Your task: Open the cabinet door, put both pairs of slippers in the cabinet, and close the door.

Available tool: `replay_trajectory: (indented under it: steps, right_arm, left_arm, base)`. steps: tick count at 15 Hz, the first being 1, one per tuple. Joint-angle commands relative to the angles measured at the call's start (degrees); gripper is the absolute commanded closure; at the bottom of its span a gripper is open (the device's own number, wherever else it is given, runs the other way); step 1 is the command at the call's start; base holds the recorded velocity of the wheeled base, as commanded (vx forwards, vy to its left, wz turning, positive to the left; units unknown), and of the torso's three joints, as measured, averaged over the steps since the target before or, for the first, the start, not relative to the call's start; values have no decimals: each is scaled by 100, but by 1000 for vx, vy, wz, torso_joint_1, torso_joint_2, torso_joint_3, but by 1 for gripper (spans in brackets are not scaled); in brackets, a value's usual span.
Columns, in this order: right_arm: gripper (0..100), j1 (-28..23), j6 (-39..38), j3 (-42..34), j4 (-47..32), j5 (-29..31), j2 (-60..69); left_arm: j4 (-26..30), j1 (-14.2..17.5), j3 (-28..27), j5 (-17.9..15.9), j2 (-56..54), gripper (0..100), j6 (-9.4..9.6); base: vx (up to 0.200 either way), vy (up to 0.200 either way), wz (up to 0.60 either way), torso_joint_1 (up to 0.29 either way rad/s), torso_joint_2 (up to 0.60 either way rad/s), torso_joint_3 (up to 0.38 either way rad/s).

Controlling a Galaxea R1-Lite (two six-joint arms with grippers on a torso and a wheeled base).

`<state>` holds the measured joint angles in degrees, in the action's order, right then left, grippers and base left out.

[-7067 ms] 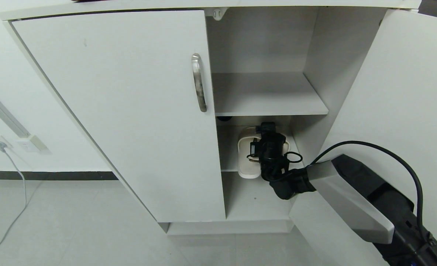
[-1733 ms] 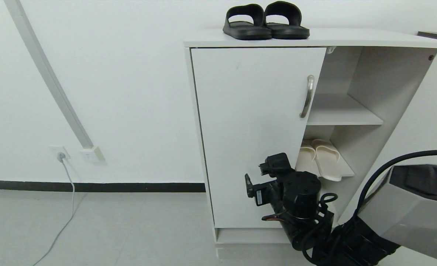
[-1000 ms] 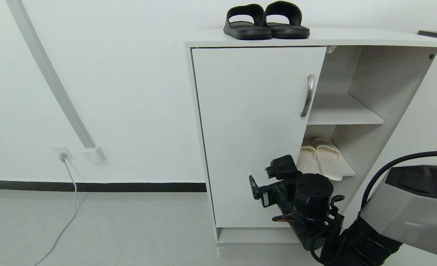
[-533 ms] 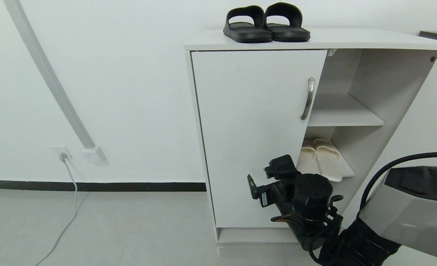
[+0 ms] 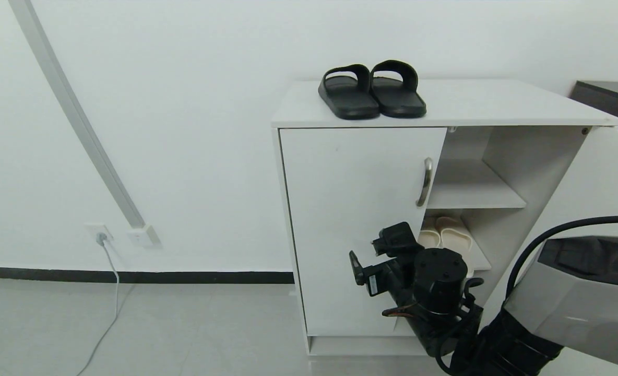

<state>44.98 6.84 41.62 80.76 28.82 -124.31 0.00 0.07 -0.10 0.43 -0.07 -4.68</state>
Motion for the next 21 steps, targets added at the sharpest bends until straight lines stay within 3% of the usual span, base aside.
replay_trajectory:
  steps: [1, 21]
  right_arm:
    - [0, 2, 2, -5, 1, 1, 3]
    - [0, -95, 81, -233, 300, -140, -164]
  left_arm:
    - [0, 1, 1, 1, 7, 100, -6]
    - [0, 1, 1, -8, 7, 100, 11]
  base:
    - [0, 0, 0, 115, -466, -334]
    - [0, 0, 0, 195, -513, -322]
